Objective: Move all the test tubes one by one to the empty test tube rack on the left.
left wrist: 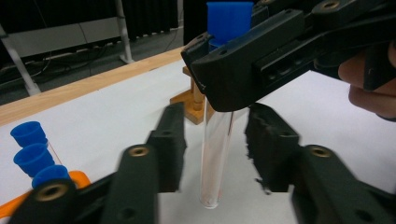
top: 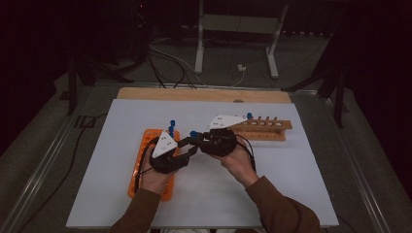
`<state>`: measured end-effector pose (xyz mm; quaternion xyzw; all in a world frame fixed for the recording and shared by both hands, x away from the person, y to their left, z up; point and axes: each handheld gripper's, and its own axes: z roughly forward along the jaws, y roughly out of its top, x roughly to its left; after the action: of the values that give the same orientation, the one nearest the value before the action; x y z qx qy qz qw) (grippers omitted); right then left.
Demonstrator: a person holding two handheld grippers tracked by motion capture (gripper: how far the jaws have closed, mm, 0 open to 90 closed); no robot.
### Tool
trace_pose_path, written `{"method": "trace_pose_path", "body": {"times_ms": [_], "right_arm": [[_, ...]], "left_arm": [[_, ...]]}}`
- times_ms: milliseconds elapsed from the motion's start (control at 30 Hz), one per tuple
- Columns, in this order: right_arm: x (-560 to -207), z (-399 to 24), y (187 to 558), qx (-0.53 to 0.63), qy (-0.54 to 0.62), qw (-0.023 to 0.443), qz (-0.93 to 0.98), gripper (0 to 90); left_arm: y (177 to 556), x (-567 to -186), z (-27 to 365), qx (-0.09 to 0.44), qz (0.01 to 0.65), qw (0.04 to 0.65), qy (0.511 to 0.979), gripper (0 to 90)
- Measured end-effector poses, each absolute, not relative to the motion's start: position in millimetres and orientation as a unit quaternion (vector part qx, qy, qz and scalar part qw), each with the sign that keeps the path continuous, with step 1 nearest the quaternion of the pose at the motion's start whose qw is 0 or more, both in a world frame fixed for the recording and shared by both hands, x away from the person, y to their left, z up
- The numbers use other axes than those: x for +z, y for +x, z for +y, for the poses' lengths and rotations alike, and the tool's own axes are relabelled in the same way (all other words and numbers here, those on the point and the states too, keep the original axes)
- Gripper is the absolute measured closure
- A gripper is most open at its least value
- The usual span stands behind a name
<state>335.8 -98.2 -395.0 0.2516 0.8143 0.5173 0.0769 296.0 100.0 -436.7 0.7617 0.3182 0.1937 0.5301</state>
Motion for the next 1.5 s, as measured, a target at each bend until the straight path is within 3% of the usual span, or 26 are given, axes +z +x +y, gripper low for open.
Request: {"method": "trace_pose_path", "body": {"times_ms": [200,433,700,1000,1167,1500], "right_arm": [[-394.9,-97.1,334.6,0.516,0.248,0.074,0.817,76.9],[-395.9,-97.2,335.2,0.516,0.251,0.073,0.816,74.7],[-390.2,-108.4,338.8,0.544,0.271,0.065,0.792,45.0],[-388.4,-117.8,340.2,0.528,0.287,0.104,0.792,15.0],[-390.3,-120.6,342.1,0.518,0.304,0.115,0.791,5.0],[-393.7,-129.9,344.9,0.518,0.295,0.127,0.793,0.2]], "left_arm": [[295.7,-437.1,101.2,0.188,0.314,0.535,0.762,77.3],[297.0,-438.0,103.2,0.183,0.315,0.537,0.761,78.3],[300.1,-439.6,114.8,0.185,0.336,0.540,0.749,78.4],[301.1,-437.5,125.5,0.191,0.346,0.544,0.740,78.4],[300.1,-436.5,130.1,0.192,0.344,0.552,0.735,78.3],[298.4,-435.1,140.0,0.196,0.349,0.560,0.725,78.3]]}}
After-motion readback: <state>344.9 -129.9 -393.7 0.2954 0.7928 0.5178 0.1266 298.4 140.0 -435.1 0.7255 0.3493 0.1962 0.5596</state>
